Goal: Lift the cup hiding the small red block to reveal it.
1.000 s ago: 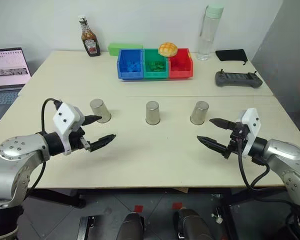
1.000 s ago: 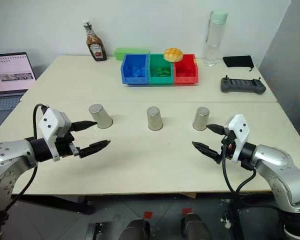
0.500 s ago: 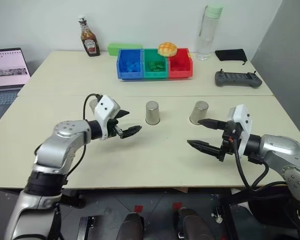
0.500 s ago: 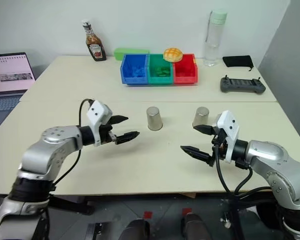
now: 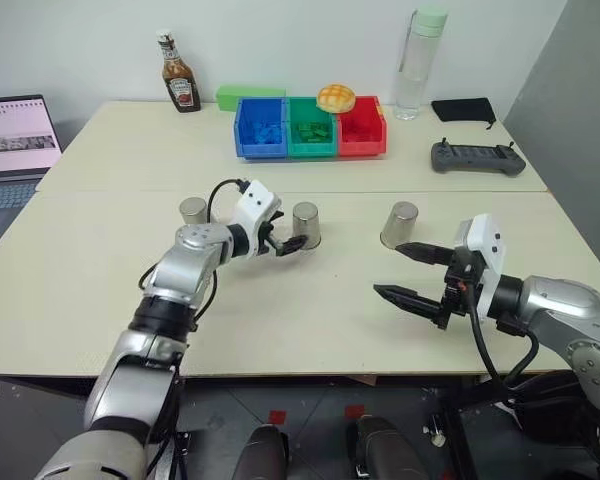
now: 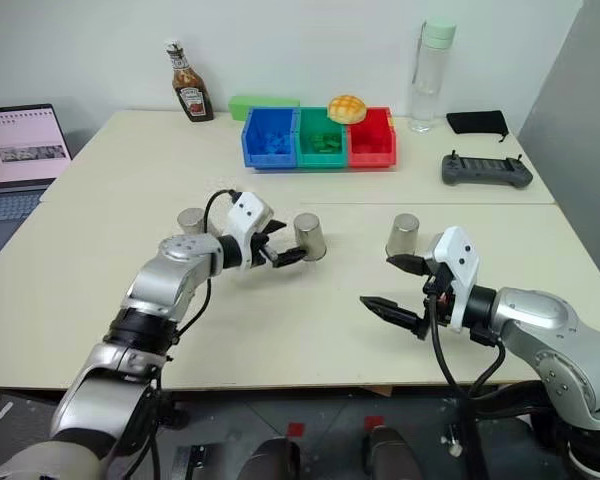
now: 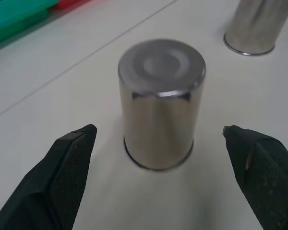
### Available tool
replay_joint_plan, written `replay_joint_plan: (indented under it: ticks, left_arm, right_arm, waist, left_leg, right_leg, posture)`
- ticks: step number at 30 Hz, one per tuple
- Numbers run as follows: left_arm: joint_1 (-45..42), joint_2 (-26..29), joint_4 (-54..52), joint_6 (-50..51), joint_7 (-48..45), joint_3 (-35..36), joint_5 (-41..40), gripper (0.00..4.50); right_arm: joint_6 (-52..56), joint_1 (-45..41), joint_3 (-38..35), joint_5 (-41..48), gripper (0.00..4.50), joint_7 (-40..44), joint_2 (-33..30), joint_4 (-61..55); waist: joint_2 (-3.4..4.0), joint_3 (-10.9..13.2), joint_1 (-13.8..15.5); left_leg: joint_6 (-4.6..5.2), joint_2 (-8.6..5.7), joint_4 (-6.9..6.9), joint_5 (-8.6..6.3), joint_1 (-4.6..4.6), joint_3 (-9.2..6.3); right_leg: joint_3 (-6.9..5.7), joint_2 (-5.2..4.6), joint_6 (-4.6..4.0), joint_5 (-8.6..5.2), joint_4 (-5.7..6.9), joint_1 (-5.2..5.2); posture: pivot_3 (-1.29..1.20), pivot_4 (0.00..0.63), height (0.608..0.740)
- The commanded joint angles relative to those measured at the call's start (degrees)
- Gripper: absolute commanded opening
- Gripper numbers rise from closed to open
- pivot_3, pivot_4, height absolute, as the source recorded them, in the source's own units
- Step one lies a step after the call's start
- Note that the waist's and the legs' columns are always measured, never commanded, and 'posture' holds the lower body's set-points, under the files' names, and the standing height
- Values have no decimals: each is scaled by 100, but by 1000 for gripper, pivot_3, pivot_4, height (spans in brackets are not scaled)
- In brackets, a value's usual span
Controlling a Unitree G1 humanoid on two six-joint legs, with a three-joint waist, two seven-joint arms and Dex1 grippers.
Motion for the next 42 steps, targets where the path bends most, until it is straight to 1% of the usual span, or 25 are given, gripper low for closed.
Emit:
replay_joint_plan:
  ticks: [1,5,11,16,19,20,21,26,30,33,37,42]
  left_arm:
    - [-317,-199,508,-343,-31,20,146,4500]
    - [-706,-546,1204,-586,11,105,204,4500]
    - [-1022,-738,1888,-769,30,234,229,4500]
    - [-1088,-833,2214,-955,123,275,312,3690]
    - [-1076,-895,2225,-1014,148,361,292,3066]
    - [-1083,-920,2198,-1025,171,409,267,2835]
    - [-1087,-935,2164,-1046,194,445,253,2780]
    - [-974,-884,1669,-1107,271,532,253,2780]
    - [-630,-473,446,-807,635,712,359,2780]
    - [-402,-227,-59,-464,1016,897,403,2780]
    - [-79,-18,-270,-62,1371,1134,412,2779]
    - [206,-67,-344,268,1445,1240,281,2777]
  right_arm:
    - [-132,19,-173,87,4451,-49,25,-208]
    - [-166,-6,-153,134,4451,-43,68,-270]
    - [-159,-126,-78,124,4451,-6,101,-249]
    - [-175,-111,-25,116,4500,40,89,-244]
    - [-239,-131,-3,53,4500,125,55,-164]
    - [-259,-141,2,34,4500,143,49,-137]
    - [-276,-146,9,24,4500,155,45,-122]
    - [-361,-126,72,-75,4500,235,35,-103]
    - [-431,-112,199,-149,4500,254,69,-103]
    - [-451,-144,230,-158,4500,274,84,-77]
    - [-521,-205,311,-205,4500,377,102,44]
    - [-594,-398,439,-274,4500,488,145,216]
  waist:
    - [0,0,-5]
    - [0,0,3]
    - [0,0,-15]
    - [-1,0,-4]
    - [-1,0,-2]
    - [-1,0,-3]
    - [-1,0,-2]
    - [-1,0,-8]
    - [0,0,-35]
    - [0,0,-34]
    - [0,0,-16]
    - [0,0,8]
  left_leg:
    - [0,0,0,0,0,0]
    - [0,-1,-1,0,-2,-1]
    - [0,-3,-2,0,-1,-1]
    - [0,-3,-1,0,-2,-2]
    - [0,-5,0,0,-4,-2]
    - [0,-4,0,0,-4,-3]
    - [0,-4,-1,0,-4,-3]
    - [0,-4,-2,0,-3,-4]
    - [-1,-1,-3,0,-3,-4]
    - [-2,2,-3,1,0,-6]
    - [-2,1,-1,1,4,-7]
    - [-2,0,3,1,0,-10]
  right_leg:
    - [0,0,0,0,0,0]
    - [-3,0,0,0,-1,0]
    - [-1,0,1,0,-1,0]
    - [-2,0,1,0,-1,0]
    - [-2,0,1,0,-1,0]
    - [-2,0,1,0,-1,0]
    - [-2,0,1,0,-1,0]
    - [-3,0,1,0,-1,0]
    - [-1,0,1,0,-1,-1]
    - [-2,0,1,0,2,-1]
    - [-4,0,1,0,3,2]
    - [-8,0,2,1,2,2]
  posture:
    - [0,150,740]
    - [0,150,740]
    - [0,150,740]
    - [0,150,740]
    - [0,150,740]
    - [0,150,740]
    - [0,150,740]
    - [0,150,740]
    - [0,150,740]
    - [0,150,740]
    - [0,150,740]
    - [0,150,740]
